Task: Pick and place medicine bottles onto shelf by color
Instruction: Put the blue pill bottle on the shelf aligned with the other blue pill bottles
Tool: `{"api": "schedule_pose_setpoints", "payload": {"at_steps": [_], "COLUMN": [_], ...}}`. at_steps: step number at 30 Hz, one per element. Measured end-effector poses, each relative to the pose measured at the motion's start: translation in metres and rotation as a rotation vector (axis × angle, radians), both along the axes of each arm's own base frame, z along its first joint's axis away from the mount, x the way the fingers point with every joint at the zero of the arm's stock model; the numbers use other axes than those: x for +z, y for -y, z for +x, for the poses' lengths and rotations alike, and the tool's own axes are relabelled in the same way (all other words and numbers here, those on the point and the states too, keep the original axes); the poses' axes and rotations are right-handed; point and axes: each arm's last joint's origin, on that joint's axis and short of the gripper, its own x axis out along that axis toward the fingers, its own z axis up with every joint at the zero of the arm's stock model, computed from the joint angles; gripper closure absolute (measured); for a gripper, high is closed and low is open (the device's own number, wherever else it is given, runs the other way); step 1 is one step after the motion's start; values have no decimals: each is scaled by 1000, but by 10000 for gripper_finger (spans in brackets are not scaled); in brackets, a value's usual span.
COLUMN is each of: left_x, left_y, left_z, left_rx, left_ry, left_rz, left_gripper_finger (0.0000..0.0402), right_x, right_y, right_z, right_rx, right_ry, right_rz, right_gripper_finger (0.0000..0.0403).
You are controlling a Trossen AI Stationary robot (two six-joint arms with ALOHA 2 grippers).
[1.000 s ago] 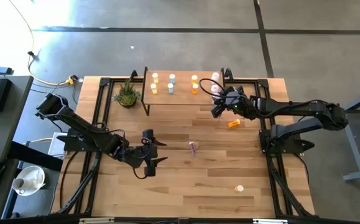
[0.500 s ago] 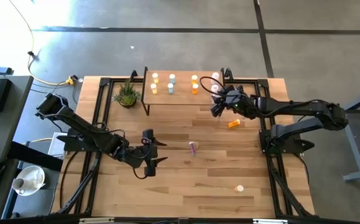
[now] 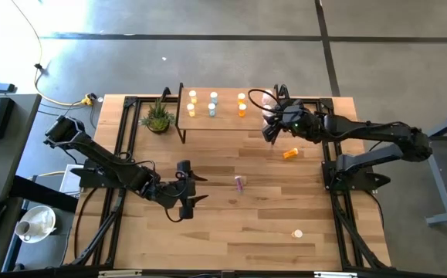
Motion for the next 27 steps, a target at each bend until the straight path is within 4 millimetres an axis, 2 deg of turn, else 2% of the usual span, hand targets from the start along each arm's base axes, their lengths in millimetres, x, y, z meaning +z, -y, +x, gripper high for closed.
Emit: {"api": "schedule_pose_setpoints", "payload": {"at_steps": [5,14,21,27], "left_x": [0,0,-2,-5], "left_y": [0,0,0,6], "left_z": [0,0,-1,-5], "left_rx": [0,4,-8,-39], "left_ry": [0,2,-20,-55], "left_rz": [0,-7,-32,-64], "left_gripper_finger": [163,163,163,163], "right_x": [8,-2,-10,-28], "right_y": [-17,-58,-90,-108], "right_z": [-2,-9,-7,-1], "right_rx": [110,256,356,443], "right_ry": [-44,-171,-102,-33], "right_rz": [111,212,366,352], "right_gripper_finger": [240,240,240,240]}}
